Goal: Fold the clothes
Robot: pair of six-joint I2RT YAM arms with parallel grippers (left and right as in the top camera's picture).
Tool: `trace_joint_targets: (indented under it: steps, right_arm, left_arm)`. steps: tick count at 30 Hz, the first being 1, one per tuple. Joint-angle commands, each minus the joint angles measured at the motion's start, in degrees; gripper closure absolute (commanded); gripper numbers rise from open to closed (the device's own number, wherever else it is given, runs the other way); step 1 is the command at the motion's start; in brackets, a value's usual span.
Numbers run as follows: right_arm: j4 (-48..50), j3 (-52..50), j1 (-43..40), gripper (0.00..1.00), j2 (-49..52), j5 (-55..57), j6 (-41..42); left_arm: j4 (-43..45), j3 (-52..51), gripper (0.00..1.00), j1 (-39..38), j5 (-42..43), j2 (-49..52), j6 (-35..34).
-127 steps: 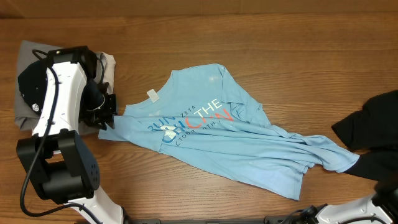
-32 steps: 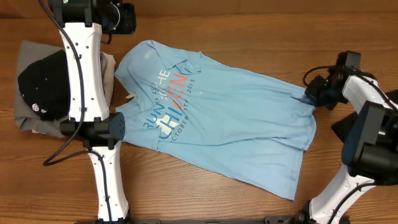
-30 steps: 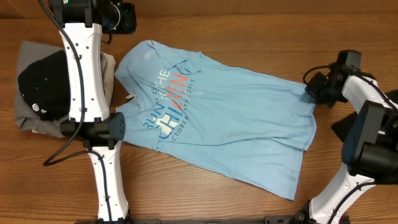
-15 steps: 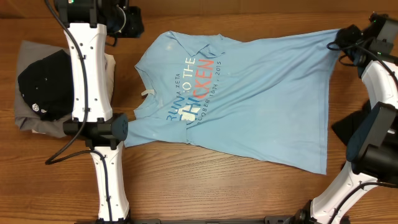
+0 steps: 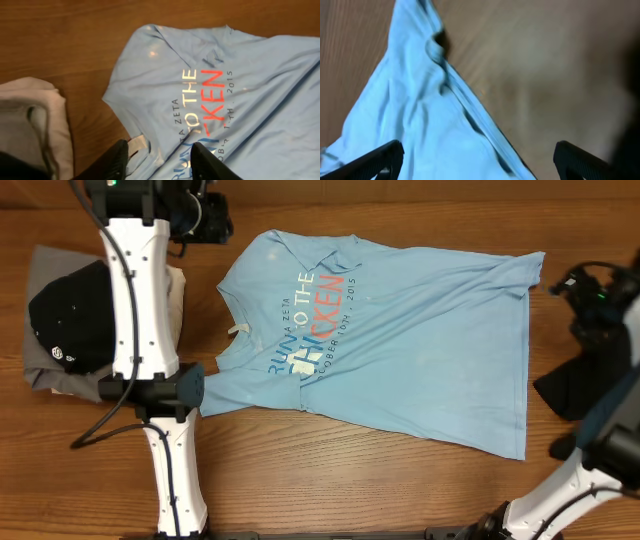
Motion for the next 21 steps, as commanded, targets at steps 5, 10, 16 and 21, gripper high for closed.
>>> trace_joint_targets:
  steps: [5,10,16,21]
  right_arm:
    - [-16.74,0.48,-2.03,0.0,-19.32,-2.73,-1.44]
    - [-31.28,-0.11,-0.83,0.0,-22.32,2.82,-1.2]
    - [-27.12,-15.21,1.51,0.07,-22.32,4.57,-1.16]
    - [-18.75,-32.26,1.55,0.23,-22.25,4.04,-0.13]
  left_arm:
    - [-0.11,0.39,0.04,0.94,-2.67,-18.29,-0.48]
    - [-0.11,-7.41,0.03,1.01,-2.62,-24.22,-1.4]
    - [-0.11,-27.02,0.05,1.01,-2.64,-30.16,-1.18]
    - [-0.11,-40.13,0.04,1.01,-2.67,-31.21,-0.31]
